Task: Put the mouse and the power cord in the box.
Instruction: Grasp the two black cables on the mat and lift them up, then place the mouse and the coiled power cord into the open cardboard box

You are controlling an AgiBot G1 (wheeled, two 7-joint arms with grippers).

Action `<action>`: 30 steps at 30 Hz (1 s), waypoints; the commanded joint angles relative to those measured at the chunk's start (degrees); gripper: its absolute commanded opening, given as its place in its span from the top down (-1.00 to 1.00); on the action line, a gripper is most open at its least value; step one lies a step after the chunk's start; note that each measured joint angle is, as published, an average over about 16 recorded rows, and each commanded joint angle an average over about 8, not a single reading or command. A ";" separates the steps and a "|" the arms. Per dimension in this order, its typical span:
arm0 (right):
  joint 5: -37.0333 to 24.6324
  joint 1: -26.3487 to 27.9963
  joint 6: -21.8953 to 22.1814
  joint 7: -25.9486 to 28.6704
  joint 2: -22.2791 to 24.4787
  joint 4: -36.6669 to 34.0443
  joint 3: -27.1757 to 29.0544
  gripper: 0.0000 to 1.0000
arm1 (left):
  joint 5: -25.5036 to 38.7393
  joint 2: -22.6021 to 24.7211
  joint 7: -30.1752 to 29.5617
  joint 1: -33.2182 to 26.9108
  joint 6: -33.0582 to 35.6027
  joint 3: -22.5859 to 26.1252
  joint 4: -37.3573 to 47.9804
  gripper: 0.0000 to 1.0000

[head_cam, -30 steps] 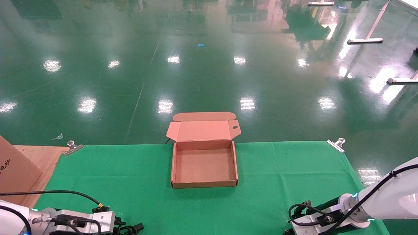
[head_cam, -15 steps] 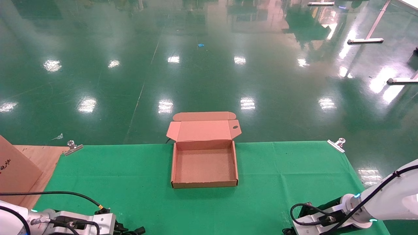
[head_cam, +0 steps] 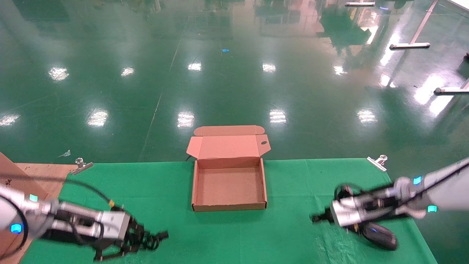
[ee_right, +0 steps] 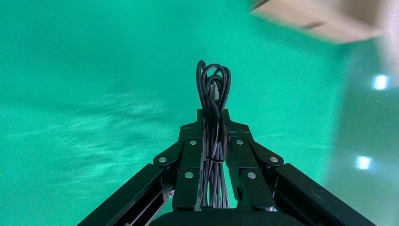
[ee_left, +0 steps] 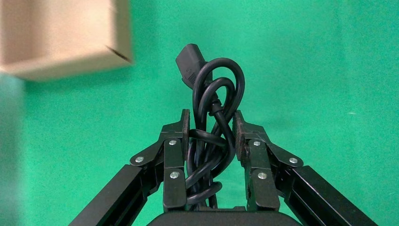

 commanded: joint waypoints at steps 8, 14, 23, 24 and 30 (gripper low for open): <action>1.76 7.53 -1.81 1.68 -2.40 1.36 1.24 1.00 | 1.48 3.34 -0.01 -9.30 -0.96 0.81 -1.94 1.00; 2.13 12.18 -0.70 3.40 -6.47 1.79 1.52 1.00 | 1.58 7.38 0.42 -14.16 -10.42 0.43 -2.07 1.00; 3.36 17.82 2.98 4.37 -11.40 2.82 2.32 1.00 | 1.70 13.02 2.34 -18.57 -21.64 0.08 -1.20 1.00; 3.55 18.02 3.27 4.41 -11.61 3.05 2.39 1.00 | 1.69 13.36 2.68 -18.81 -21.85 0.06 -1.00 1.00; 4.46 18.00 4.29 4.77 -11.92 4.41 2.43 1.00 | 0.95 14.16 4.18 -19.35 -21.62 -0.44 0.63 1.00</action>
